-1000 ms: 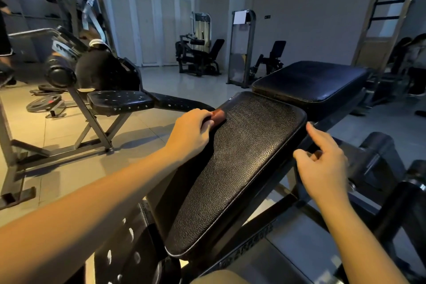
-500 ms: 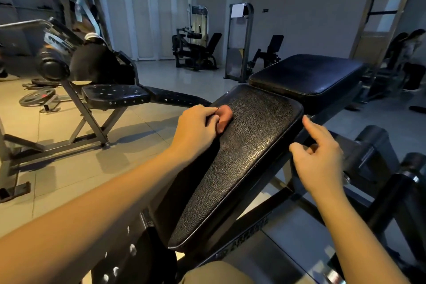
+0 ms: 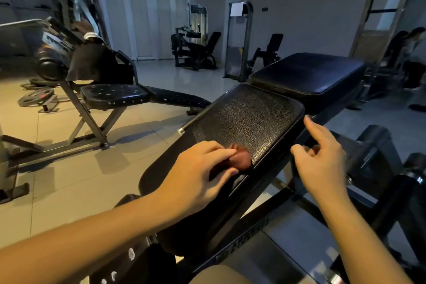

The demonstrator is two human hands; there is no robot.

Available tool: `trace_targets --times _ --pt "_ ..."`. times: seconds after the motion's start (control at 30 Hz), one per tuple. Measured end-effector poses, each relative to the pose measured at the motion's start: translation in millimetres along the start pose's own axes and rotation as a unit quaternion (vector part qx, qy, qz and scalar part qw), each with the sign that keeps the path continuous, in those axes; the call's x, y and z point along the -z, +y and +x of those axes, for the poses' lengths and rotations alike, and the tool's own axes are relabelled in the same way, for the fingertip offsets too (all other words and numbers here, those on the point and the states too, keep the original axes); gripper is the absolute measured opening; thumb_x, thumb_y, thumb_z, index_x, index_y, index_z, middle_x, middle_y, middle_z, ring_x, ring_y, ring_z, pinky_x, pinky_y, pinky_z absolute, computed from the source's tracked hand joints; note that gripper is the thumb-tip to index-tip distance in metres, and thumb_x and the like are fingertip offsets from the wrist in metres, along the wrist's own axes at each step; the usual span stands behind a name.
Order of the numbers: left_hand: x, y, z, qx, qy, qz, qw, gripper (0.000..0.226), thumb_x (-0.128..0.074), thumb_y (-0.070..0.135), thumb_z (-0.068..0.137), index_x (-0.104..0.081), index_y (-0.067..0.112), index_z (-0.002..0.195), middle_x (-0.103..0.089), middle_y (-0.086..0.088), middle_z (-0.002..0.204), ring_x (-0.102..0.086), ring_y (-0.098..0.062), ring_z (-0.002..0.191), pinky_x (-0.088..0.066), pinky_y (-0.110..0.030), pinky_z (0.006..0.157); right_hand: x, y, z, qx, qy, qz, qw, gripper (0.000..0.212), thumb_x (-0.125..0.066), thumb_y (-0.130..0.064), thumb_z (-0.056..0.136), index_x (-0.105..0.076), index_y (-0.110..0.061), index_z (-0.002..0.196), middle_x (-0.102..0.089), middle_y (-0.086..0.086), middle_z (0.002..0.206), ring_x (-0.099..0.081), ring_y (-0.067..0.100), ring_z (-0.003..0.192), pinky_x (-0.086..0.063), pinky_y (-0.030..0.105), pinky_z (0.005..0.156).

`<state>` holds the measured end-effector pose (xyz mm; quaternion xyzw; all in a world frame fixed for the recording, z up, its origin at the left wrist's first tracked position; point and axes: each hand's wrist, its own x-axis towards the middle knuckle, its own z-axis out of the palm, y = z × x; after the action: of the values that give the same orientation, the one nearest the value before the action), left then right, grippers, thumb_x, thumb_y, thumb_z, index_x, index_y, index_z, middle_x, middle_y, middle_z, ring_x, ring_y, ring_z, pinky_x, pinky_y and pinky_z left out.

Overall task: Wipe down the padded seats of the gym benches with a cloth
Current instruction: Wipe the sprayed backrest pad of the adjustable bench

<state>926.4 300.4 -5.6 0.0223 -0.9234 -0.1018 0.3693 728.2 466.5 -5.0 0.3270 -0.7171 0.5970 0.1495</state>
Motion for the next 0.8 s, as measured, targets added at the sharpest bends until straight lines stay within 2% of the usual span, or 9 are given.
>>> trace_targets --times 0.07,0.2,0.27,0.43,0.5,0.57,0.63,0.7,0.8 --pt "0.8 -22.8 12.2 0.024 0.018 0.004 1.000 0.030 -0.068 0.037 0.092 -0.073 0.024 0.118 -0.069 0.006 0.107 -0.063 -0.012 0.097 -0.051 -0.029 0.086 0.4 0.6 -0.1 -0.002 0.000 0.001 1.000 0.066 -0.065 -0.003 0.090 -0.048 -0.023 0.150 -0.057 -0.007 0.142 -0.051 0.001 0.078 -0.056 0.026 0.083" --pt "-1.4 -73.3 61.8 0.206 0.117 -0.039 0.971 0.034 -0.063 0.045 0.083 -0.077 0.031 0.110 -0.076 0.008 0.105 -0.069 -0.013 0.102 -0.054 -0.042 0.095 -1.5 -0.4 -1.9 -0.017 -0.006 0.011 1.000 0.068 -0.065 -0.004 0.090 -0.046 -0.024 0.152 -0.053 -0.010 0.145 -0.053 -0.002 0.062 -0.045 0.011 0.067" --pt "-11.1 -46.8 66.3 0.182 0.117 -0.062 0.974 0.026 -0.065 0.039 0.088 -0.076 0.035 0.111 -0.073 0.014 0.105 -0.066 -0.008 0.101 -0.052 -0.039 0.095 -2.9 -1.3 -2.7 -0.024 -0.008 0.023 0.999 0.068 -0.065 -0.004 0.090 -0.046 -0.024 0.152 -0.052 -0.011 0.147 -0.054 -0.001 0.061 -0.043 0.013 0.066" --pt "-13.9 5.4 16.7 -0.043 0.023 -0.058 0.997 0.037 -0.062 0.033 0.095 -0.070 0.017 0.128 -0.066 -0.001 0.112 -0.059 -0.014 0.101 -0.047 -0.024 0.088 -7.3 0.5 -2.3 -0.020 0.018 0.014 1.000 0.065 -0.065 -0.001 0.090 -0.049 -0.020 0.150 -0.054 -0.009 0.142 -0.051 0.002 0.057 -0.048 0.010 0.061" --pt "-9.2 -25.1 32.0 -0.026 0.028 -0.025 0.999 0.031 -0.063 0.029 0.095 -0.072 0.023 0.124 -0.067 -0.002 0.108 -0.061 -0.016 0.099 -0.047 -0.026 0.086 -7.5 -0.3 -2.6 -0.015 0.016 0.011 1.000 0.065 -0.064 -0.001 0.090 -0.049 -0.020 0.150 -0.055 -0.009 0.141 -0.051 0.003 0.057 -0.049 0.011 0.061" --pt "-9.5 -63.2 69.0 0.106 0.083 -0.010 0.991 0.024 -0.067 0.027 0.095 -0.075 0.030 0.117 -0.070 -0.003 0.104 -0.064 -0.022 0.100 -0.047 -0.031 0.086 -7.1 -2.3 -3.3 -0.014 0.016 0.004 1.000 0.065 -0.065 -0.003 0.090 -0.048 -0.022 0.150 -0.054 -0.010 0.144 -0.051 0.003 0.058 -0.051 0.015 0.064" --pt "-13.6 -74.3 96.4 0.185 0.121 -0.008 0.975 0.022 -0.068 0.028 0.094 -0.077 0.031 0.114 -0.072 -0.002 0.100 -0.065 -0.023 0.100 -0.046 -0.032 0.087 -6.2 -3.7 -4.6 -0.019 0.012 0.002 1.000 0.067 -0.065 -0.004 0.089 -0.048 -0.023 0.151 -0.053 -0.010 0.145 -0.052 0.001 0.062 -0.056 0.029 0.078" --pt "-23.7 -42.5 98.5 0.162 0.125 -0.032 0.978 0.023 -0.066 0.030 0.094 -0.076 0.036 0.114 -0.068 0.003 0.093 -0.063 -0.018 0.094 -0.049 -0.036 0.087 -5.8 -4.2 -4.5 -0.022 0.007 -0.005 1.000 0.067 -0.065 -0.005 0.089 -0.047 -0.025 0.151 -0.052 -0.012 0.146 -0.053 0.004 0.061 -0.058 0.040 0.081" --pt "-28.1 10.0 57.7 -0.011 0.073 -0.067 0.995 0.031 -0.065 0.030 0.096 -0.070 0.028 0.126 -0.064 0.002 0.103 -0.059 -0.014 0.096 -0.048 -0.031 0.085 -9.0 -1.4 -4.1 -0.023 0.015 -0.009 1.000 0.068 -0.065 -0.005 0.089 -0.047 -0.027 0.150 -0.050 -0.014 0.146 -0.053 0.012 0.058 -0.059 0.044 0.073"
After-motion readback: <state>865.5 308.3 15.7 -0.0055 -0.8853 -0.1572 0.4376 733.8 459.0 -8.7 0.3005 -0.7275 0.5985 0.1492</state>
